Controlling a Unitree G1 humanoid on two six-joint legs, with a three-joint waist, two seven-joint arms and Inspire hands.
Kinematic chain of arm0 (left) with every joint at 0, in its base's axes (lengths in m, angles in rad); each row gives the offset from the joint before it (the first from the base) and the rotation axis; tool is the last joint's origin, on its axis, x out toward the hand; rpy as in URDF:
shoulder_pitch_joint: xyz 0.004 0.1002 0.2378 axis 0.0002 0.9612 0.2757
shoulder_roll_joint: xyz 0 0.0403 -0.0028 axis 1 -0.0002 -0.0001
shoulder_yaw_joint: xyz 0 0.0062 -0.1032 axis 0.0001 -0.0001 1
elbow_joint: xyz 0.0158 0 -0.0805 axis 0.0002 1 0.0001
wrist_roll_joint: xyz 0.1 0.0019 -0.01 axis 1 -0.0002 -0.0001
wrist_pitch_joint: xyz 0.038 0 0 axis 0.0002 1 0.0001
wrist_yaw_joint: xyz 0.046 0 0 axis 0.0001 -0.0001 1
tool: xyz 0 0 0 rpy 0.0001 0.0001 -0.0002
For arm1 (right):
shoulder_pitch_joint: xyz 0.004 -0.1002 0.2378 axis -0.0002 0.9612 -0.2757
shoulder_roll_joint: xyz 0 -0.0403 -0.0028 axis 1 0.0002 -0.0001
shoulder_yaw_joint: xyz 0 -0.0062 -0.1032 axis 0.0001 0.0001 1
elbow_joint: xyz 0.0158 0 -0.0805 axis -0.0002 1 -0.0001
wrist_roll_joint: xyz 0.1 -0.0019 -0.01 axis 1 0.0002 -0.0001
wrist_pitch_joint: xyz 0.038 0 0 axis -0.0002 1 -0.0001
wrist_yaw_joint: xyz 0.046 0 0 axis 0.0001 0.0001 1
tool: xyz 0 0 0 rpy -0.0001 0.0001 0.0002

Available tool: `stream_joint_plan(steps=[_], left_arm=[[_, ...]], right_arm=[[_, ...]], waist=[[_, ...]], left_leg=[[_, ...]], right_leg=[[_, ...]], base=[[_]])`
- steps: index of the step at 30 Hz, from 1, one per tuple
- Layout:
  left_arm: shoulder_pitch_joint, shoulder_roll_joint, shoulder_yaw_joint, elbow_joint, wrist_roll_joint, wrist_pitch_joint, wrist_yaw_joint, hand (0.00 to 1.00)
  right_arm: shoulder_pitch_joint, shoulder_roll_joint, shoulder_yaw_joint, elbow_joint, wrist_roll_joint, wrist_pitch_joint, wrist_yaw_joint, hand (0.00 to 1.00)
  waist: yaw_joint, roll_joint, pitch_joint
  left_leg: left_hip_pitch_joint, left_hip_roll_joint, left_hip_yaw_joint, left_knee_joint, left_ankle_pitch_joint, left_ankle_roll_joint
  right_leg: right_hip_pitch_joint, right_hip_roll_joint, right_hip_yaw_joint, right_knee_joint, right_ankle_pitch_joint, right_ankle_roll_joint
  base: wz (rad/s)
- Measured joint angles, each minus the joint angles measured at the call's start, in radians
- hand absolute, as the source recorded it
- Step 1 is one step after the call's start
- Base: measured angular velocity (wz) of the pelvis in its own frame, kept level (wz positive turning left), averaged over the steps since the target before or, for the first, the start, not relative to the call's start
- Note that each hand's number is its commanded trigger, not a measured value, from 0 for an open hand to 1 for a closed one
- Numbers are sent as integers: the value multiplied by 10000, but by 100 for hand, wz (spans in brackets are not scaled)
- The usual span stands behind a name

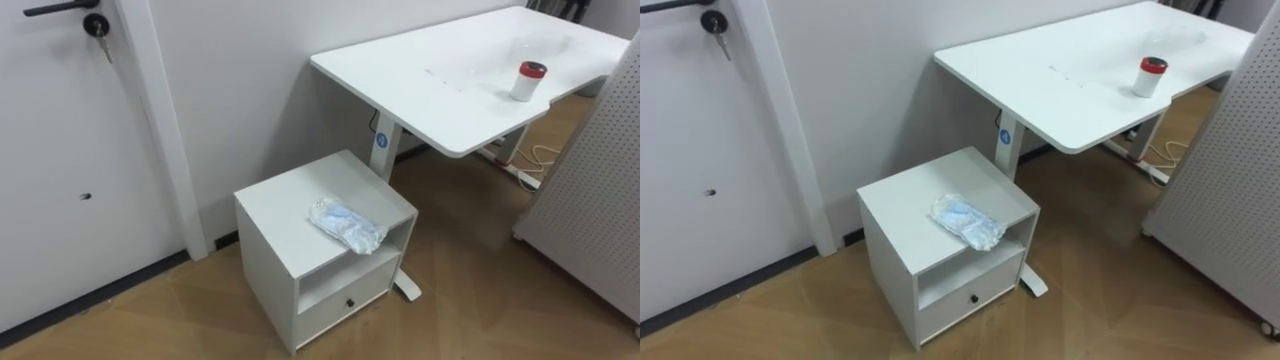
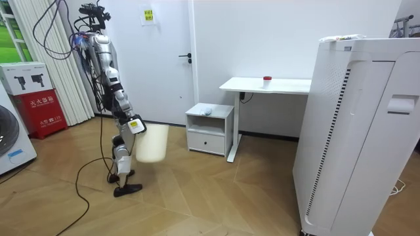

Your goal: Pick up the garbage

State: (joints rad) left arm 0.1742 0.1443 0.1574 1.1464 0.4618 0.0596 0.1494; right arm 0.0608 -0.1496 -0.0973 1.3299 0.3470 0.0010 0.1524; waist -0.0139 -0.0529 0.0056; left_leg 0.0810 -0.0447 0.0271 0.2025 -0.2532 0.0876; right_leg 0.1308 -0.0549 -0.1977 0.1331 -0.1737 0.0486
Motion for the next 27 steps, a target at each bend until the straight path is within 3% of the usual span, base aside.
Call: stream_joint_plan(steps=[12,14,18,21,24,25,26,27], left_arm=[[164,2,-62,178,34,76,228,0],[185,22,-58,220,34,88,203,0],[230,32,-45,212,65,251,102,0],[274,31,-46,221,113,359,-53,0],[251,15,-43,381,129,397,-46,0],[142,3,-47,462,144,407,-41,0],[143,-26,-47,458,178,419,-44,0],[203,-153,-73,428,202,413,-58,0]], right_arm=[[-35,28,360,-27,-6,-18,-192,100],[-34,24,366,-33,-6,8,-192,100],[-20,22,349,-45,-5,39,-184,100],[-38,11,351,-59,-5,94,-197,100],[-25,-31,344,-67,114,85,-190,100],[-30,-47,350,-56,260,90,-254,100],[-16,-64,349,-45,364,87,-301,100],[94,-222,350,-44,453,88,-374,100]], waist=[[-25,-64,-13],[-22,-70,-15],[5,-17,-10],[1,11,-16],[-188,33,-36],[-260,-6,-1],[-268,-68,71],[-110,47,26]], left_leg=[[-245,57,-82,272,-37,-41],[-366,83,-74,498,-103,-90],[-544,327,-7,1223,-484,-262],[-646,502,60,1433,-574,-419],[-1150,539,235,2151,-447,-669],[-2017,626,626,3640,-157,-928],[-2545,628,651,4440,17,-922],[-3012,525,497,4007,-14,-852]], right_leg=[[-78,49,-242,23,-7,-5],[-102,66,-272,70,-63,-93],[-139,251,-294,460,-329,-262],[-238,389,-290,734,-485,-444],[-388,362,-440,911,-601,-640],[-432,275,-465,853,-642,-708],[-398,233,-378,885,-670,-753],[-391,223,-267,923,-772,-856]], base=[[2],[2],[-3],[-4],[26],[56],[27],[0]])
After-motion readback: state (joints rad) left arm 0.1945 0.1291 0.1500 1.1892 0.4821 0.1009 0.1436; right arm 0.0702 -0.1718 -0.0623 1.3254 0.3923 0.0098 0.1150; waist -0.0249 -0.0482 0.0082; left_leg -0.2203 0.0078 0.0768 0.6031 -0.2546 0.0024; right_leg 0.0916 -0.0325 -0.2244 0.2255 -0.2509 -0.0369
